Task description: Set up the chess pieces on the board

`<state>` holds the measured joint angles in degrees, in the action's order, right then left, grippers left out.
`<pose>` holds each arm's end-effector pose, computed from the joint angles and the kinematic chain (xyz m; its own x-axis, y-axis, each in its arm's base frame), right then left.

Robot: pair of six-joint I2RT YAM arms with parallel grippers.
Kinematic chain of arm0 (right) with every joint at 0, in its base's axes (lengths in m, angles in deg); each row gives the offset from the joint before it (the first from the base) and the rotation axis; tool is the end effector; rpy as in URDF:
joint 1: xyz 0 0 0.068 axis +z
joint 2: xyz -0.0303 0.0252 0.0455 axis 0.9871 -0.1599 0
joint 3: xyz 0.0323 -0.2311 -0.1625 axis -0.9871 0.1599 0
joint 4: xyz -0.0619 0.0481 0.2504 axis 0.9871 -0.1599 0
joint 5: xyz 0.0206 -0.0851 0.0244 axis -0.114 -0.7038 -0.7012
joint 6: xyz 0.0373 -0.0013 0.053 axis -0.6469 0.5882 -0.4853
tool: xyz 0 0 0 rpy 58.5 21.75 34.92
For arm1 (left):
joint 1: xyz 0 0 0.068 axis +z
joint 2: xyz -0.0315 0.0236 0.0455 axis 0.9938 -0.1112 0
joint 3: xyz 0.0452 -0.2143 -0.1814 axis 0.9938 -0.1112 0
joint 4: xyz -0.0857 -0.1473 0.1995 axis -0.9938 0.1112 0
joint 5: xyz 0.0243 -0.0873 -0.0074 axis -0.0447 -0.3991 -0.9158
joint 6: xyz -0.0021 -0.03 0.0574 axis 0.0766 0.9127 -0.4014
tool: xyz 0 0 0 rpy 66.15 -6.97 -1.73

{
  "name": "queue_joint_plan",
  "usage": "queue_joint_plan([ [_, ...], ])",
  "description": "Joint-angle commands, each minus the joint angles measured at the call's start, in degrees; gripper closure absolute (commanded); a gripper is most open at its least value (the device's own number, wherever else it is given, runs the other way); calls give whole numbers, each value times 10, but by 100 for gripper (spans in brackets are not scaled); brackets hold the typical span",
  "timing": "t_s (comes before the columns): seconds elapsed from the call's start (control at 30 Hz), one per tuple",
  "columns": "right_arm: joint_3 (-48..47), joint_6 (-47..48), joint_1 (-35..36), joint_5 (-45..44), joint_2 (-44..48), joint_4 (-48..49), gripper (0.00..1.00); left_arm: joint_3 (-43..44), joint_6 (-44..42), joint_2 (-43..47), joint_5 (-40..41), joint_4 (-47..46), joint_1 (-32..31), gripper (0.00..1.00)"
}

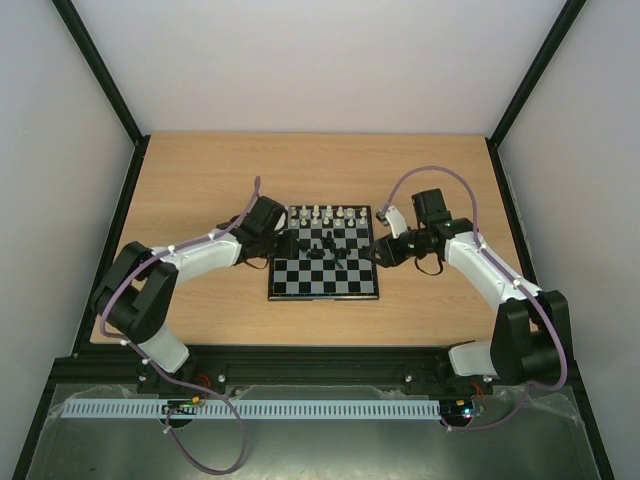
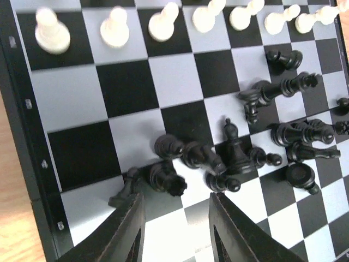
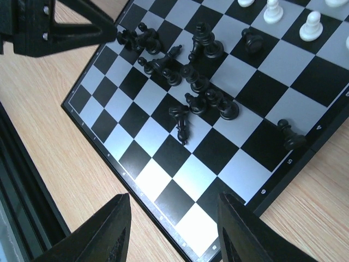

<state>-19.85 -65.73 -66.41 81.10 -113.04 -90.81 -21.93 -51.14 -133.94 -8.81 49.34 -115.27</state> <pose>0.2651 0.0972 0.2427 -0.5961 -0.3405 -0.7271 -0.7057 0.6541 0.2722 0.2838 -0.1854 0.1775 -0.8656 -0.0550 -0.4976 0.2037 0.8693 -0.4504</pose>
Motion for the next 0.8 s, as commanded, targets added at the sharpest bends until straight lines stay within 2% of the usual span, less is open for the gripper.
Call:
queue_joint_plan([
  [0.0,18,-8,4,10,4,-2,56,48,-77,-24,90,75,-11,64],
  [0.23,34,-5,4,5,14,4,56,87,-143,-51,128,113,-10,60],
  [0.37,37,-4,4,6,14,4,56,110,-177,-70,110,126,-2,59],
  [0.57,41,-1,5,3,15,3,56,136,-221,-110,76,144,9,62],
  [0.77,41,0,5,3,10,3,56,144,-230,-124,64,156,14,67],
])
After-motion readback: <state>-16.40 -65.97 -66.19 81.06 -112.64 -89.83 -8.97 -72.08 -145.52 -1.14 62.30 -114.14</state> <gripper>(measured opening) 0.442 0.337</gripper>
